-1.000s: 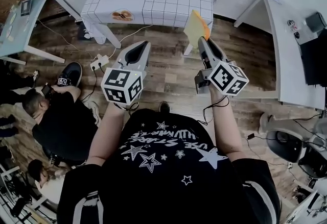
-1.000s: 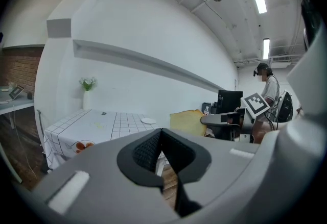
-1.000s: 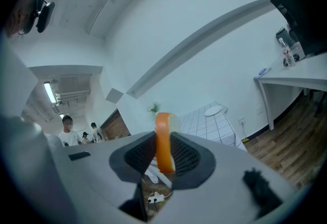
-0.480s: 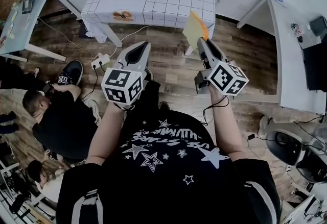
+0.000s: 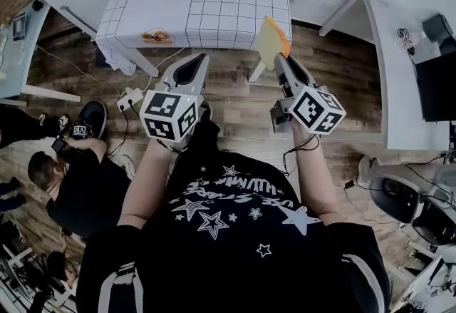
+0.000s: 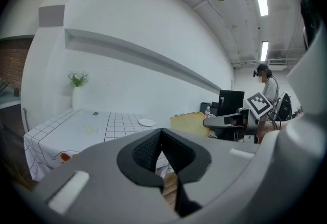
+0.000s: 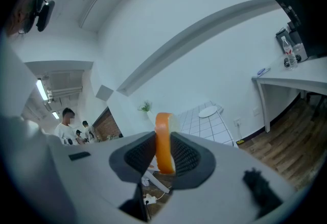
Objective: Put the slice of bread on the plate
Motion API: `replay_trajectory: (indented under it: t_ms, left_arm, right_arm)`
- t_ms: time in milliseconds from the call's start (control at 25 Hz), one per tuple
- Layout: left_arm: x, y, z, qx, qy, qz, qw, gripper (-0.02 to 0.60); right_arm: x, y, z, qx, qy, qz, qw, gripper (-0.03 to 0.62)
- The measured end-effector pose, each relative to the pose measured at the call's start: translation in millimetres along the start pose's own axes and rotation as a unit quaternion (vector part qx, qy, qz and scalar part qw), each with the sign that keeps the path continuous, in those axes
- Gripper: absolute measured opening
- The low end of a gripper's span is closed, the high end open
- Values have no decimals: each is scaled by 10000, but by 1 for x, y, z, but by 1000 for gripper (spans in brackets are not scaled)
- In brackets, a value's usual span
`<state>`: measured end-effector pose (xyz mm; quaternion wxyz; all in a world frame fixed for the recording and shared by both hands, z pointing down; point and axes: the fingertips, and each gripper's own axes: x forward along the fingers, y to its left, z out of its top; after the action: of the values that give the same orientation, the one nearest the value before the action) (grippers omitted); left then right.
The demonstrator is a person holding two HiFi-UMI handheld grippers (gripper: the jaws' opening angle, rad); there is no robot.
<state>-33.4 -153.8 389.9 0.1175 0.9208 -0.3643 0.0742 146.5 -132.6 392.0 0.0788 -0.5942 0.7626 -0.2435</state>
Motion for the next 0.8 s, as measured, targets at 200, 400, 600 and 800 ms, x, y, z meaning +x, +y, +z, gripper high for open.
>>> replay_trajectory:
  t_ms: [200, 400, 600, 800]
  left_arm:
    - [21, 10, -9, 61, 35, -102, 9999, 9]
    - [43, 36, 10, -14, 48, -177, 9998, 9]
    - [68, 68, 19, -50, 65, -337, 9994, 9]
    - [100, 93, 33, -58, 98, -560, 9984, 9]
  right_arm:
    - [15, -15, -5, 12, -75, -77, 9999, 94]
    - [46, -14, 15, 4, -62, -173, 9998, 94]
    - [80, -15, 19, -8, -46, -339, 9994, 94]
    - [113, -22, 38, -18, -135, -543, 9984, 94]
